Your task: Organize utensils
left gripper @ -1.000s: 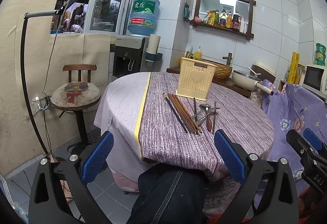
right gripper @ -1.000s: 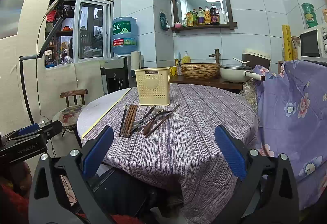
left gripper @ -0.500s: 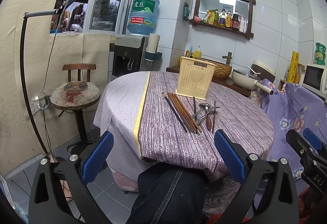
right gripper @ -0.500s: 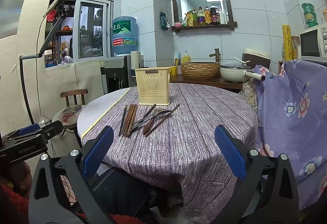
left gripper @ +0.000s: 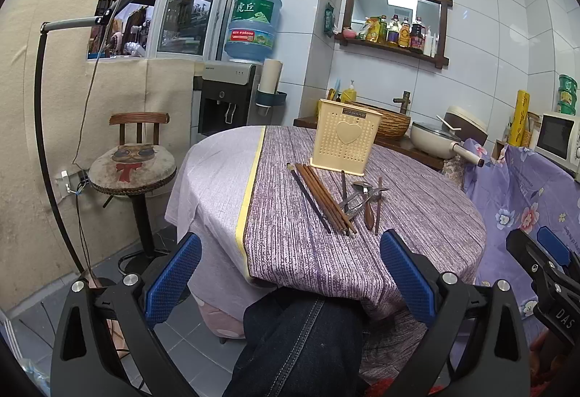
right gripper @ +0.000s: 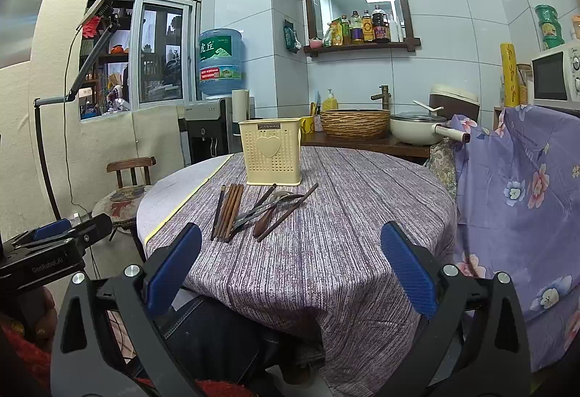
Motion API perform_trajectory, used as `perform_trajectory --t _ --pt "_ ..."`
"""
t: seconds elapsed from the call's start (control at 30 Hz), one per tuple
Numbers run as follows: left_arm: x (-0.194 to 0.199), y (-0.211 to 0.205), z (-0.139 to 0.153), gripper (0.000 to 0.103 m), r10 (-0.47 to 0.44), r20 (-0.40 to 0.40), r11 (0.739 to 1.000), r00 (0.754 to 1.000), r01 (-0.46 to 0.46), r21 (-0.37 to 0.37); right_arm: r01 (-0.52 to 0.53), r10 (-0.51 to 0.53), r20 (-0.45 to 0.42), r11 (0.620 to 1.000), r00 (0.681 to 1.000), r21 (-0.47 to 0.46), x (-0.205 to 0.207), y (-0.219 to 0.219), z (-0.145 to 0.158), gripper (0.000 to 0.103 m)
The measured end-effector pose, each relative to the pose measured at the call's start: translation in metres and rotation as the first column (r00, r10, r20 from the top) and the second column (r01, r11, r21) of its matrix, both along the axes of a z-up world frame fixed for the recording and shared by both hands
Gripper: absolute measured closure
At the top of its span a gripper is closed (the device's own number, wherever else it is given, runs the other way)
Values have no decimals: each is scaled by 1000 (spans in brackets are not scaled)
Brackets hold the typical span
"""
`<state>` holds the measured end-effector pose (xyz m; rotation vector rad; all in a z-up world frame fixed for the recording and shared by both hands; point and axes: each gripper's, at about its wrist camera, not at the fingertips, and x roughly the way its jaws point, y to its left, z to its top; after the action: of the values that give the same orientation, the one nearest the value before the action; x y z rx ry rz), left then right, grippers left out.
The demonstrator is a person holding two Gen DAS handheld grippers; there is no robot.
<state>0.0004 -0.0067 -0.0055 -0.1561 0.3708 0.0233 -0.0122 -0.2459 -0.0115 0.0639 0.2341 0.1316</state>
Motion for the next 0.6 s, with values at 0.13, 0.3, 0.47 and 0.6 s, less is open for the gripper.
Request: perform_trajectory --t 0.13,0.3,0.47,0.6 --pt "0 0 0 5 0 0 1000 1000 0 0 -1 1 -1 1000 1000 0 0 0 0 5" --pt "0 0 0 5 0 -1 1000 1000 0 0 -1 1 -1 1000 1000 0 0 0 0 5" --pt "0 -1 0 5 0 -1 1000 1000 0 0 -1 1 -2 1000 1000 -1 0 0 -1 5" --pt "0 0 0 5 1 -1 1000 1000 -1 0 0 0 -2 1000 1000 0 -1 0 -3 5"
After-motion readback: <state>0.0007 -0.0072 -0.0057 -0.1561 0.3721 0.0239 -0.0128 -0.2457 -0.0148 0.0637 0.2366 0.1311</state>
